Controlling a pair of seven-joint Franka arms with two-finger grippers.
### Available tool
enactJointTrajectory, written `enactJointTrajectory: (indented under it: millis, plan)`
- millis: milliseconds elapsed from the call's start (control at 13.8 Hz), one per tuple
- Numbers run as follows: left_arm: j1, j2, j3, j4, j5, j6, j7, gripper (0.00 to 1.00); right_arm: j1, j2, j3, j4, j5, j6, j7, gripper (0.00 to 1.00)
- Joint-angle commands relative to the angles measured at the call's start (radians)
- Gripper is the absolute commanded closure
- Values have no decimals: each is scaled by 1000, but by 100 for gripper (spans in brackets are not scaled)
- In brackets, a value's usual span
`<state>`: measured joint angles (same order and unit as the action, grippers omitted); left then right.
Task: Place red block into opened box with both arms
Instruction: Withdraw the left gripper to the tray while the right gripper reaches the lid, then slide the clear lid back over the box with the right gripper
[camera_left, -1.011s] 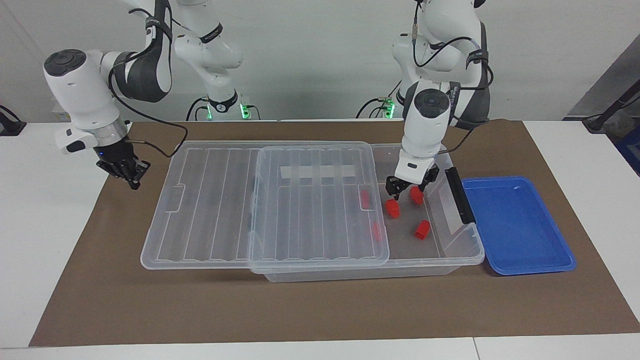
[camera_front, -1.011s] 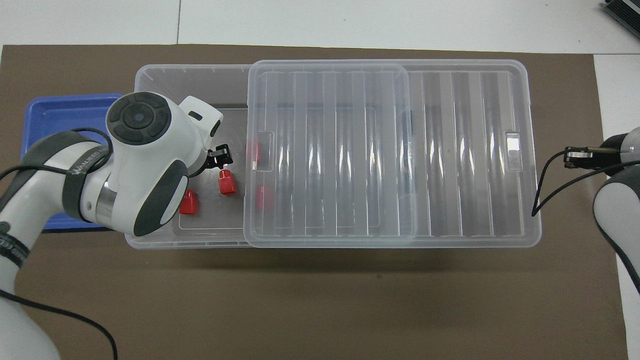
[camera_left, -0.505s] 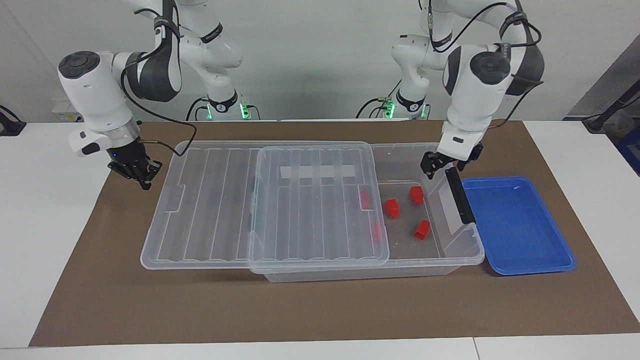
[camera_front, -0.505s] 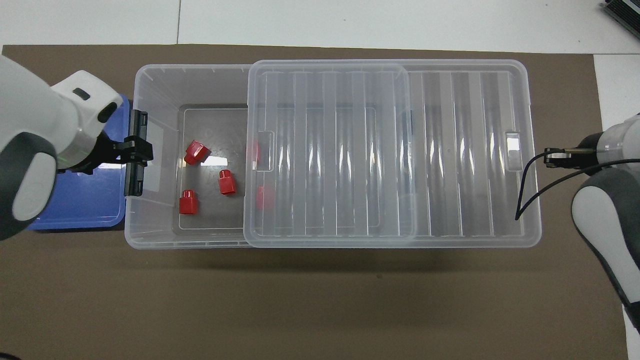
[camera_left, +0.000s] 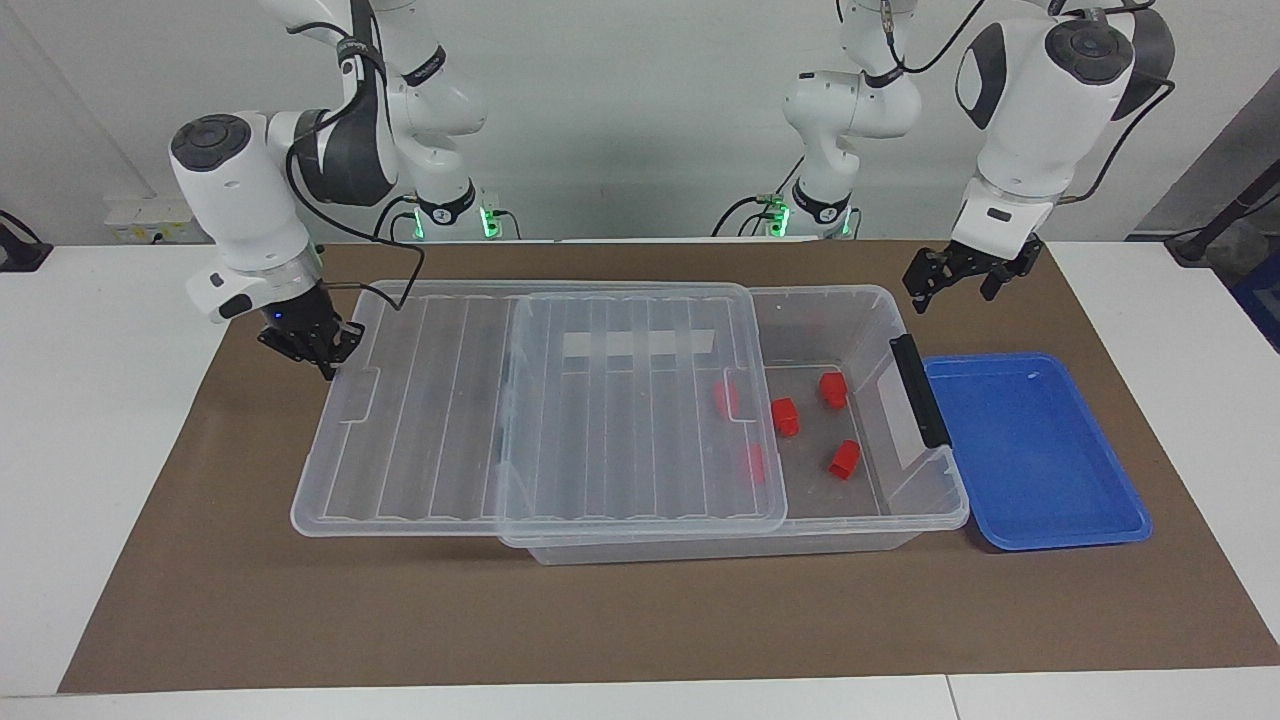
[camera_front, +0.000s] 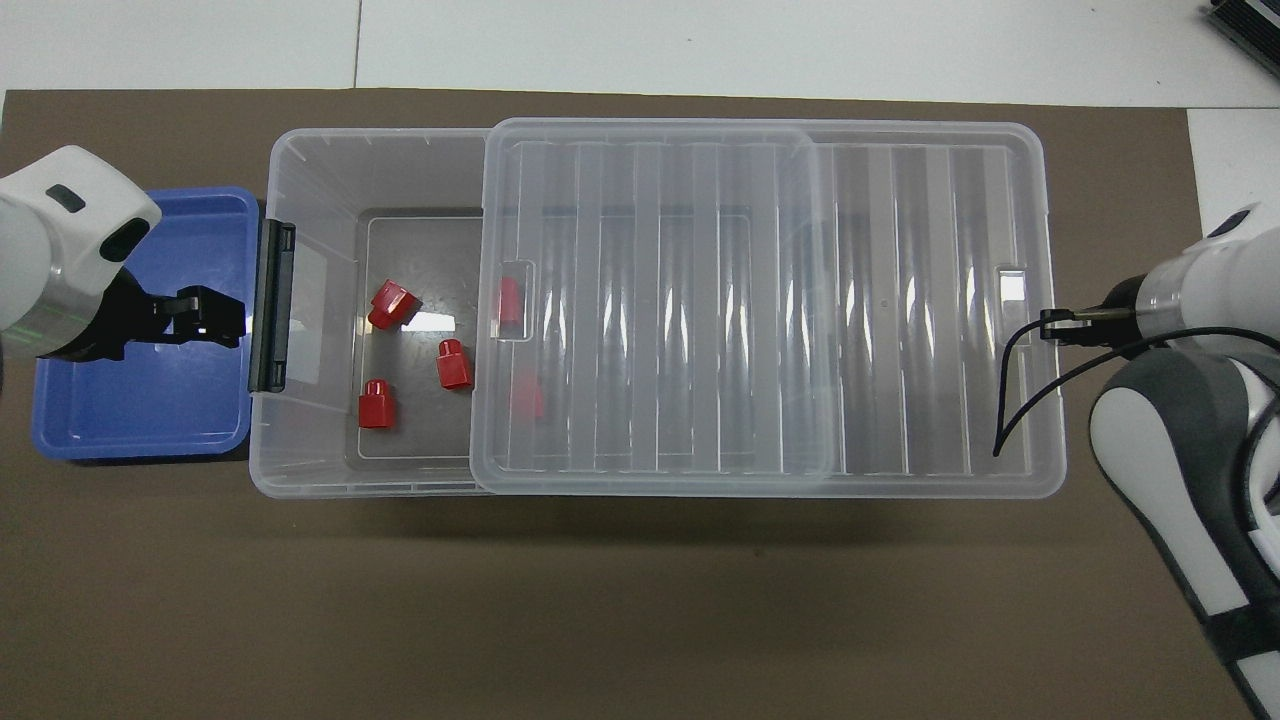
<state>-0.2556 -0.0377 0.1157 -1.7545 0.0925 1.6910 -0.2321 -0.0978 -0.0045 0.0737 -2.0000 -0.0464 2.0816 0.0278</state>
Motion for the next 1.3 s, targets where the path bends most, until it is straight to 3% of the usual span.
enactJointTrajectory:
  millis: [0,217,722,1227]
  plan:
    - [76,-62,-1,-10,-37,-57,19,0,47,-15,5,-19,5,-5,-35,100]
    - [101,-103,-1,-14,-83,-102,19,0,101,-12,5,-19,5,-3,-34,100]
    - [122,-140,6,-108,-82,12,17,0,225,-12,5,-22,76,-9,34,100]
    - [127,-126,-34,-43,-86,-99,16,0,308,-14,5,-22,119,-6,52,100]
